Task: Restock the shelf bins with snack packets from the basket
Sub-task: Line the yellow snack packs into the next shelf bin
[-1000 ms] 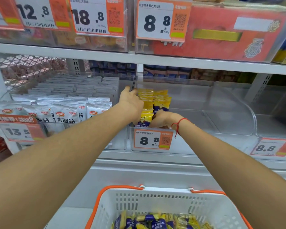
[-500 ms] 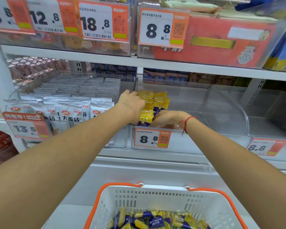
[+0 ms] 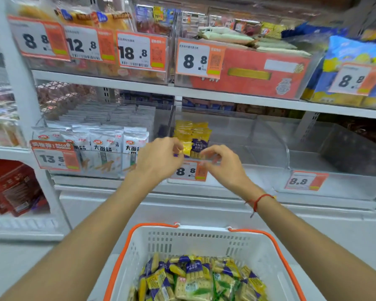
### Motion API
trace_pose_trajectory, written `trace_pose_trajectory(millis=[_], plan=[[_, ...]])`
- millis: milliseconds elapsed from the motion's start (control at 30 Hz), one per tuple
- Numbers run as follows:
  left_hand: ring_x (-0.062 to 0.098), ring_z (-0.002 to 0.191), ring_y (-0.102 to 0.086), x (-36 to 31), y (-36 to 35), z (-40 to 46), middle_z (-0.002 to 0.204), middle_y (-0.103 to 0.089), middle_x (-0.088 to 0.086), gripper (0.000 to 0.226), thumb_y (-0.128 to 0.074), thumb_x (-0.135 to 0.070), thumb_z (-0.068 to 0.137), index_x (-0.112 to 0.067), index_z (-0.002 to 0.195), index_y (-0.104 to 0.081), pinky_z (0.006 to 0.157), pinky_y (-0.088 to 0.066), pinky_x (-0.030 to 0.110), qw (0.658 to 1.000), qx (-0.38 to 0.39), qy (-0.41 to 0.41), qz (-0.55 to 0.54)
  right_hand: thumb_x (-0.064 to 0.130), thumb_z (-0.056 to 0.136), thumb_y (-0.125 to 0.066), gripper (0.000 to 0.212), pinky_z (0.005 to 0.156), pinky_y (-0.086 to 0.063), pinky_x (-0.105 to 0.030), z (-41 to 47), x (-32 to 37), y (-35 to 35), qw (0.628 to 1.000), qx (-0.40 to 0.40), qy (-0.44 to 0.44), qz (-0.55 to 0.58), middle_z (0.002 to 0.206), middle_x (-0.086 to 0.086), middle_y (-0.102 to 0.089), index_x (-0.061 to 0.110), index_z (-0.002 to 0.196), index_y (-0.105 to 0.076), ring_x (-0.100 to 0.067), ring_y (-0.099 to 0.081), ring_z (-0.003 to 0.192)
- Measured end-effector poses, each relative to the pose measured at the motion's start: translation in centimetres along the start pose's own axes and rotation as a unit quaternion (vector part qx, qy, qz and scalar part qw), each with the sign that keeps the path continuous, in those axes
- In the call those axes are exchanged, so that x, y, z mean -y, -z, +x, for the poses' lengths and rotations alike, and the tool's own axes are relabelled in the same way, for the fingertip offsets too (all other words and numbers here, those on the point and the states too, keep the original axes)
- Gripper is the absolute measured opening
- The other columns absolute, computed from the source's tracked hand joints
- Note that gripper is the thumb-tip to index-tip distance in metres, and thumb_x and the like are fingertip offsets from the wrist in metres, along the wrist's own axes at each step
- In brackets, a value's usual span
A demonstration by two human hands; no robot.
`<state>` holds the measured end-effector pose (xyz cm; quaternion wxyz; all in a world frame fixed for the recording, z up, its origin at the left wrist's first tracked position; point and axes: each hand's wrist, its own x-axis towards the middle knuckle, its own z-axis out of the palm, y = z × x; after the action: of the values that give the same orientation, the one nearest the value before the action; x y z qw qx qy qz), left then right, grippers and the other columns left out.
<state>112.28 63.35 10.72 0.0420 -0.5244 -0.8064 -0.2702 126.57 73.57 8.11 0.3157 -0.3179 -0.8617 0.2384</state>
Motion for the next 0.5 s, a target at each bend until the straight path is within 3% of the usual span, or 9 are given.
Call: trace_pose_trajectory(millis=[133, 300, 400, 500], plan=[[0.016, 0.103, -0.063, 0.9, -3.2, -5.3, 0.105, -0.068, -0.016, 0.023, -0.057, -0.032, 0.087, -0.033, 0.108, -0.067, 0.085, -0.047, 0.030, 0.995, 0.054, 0.066, -0.042, 0.011, 0.084, -0.067, 0.014, 0.069, -0.046, -0.020, -6.0, -2.0, -1.4, 0.995, 0.067, -0.067, 0.044, 0.085, 0.005, -0.064, 0.025, 0.086, -0.068, -0.014, -0.059, 0.074], [0.013, 0.094, -0.063, 3.5, -8.8, -10.7, 0.108, -0.066, -0.015, 0.023, -0.057, -0.031, 0.090, -0.030, 0.112, -0.065, 0.081, -0.045, 0.026, 0.973, 0.168, 0.131, -0.083, 0.004, 0.087, -0.060, 0.014, 0.067, -0.049, -0.021, -12.8, -5.9, -4.6, 0.959, 0.204, -0.169, 0.102, 0.078, 0.006, -0.062, 0.010, 0.096, -0.070, -0.010, -0.059, 0.067], [0.013, 0.102, -0.061, 5.3, -12.6, -14.3, 0.116, -0.065, -0.012, 0.025, -0.054, -0.028, 0.091, -0.028, 0.114, -0.064, 0.084, -0.047, 0.027, 0.954, 0.235, 0.162, -0.095, 0.004, 0.088, -0.055, 0.018, 0.071, -0.049, -0.030, -16.8, -8.4, -8.1, 0.930, 0.275, -0.230, 0.078, 0.088, -0.001, -0.065, 0.010, 0.099, -0.069, -0.018, -0.062, 0.077], [0.018, 0.111, -0.059, 7.2, -16.1, -17.8, 0.128, -0.060, -0.007, 0.027, -0.050, -0.022, 0.093, -0.027, 0.116, -0.064, 0.088, -0.047, 0.029, 0.925, 0.310, 0.200, -0.095, 0.008, 0.089, -0.053, 0.020, 0.071, -0.047, -0.029, -20.3, -10.6, -11.7, 0.897, 0.347, -0.269, 0.043, 0.109, -0.013, -0.066, 0.013, 0.102, -0.068, -0.032, -0.064, 0.098]])
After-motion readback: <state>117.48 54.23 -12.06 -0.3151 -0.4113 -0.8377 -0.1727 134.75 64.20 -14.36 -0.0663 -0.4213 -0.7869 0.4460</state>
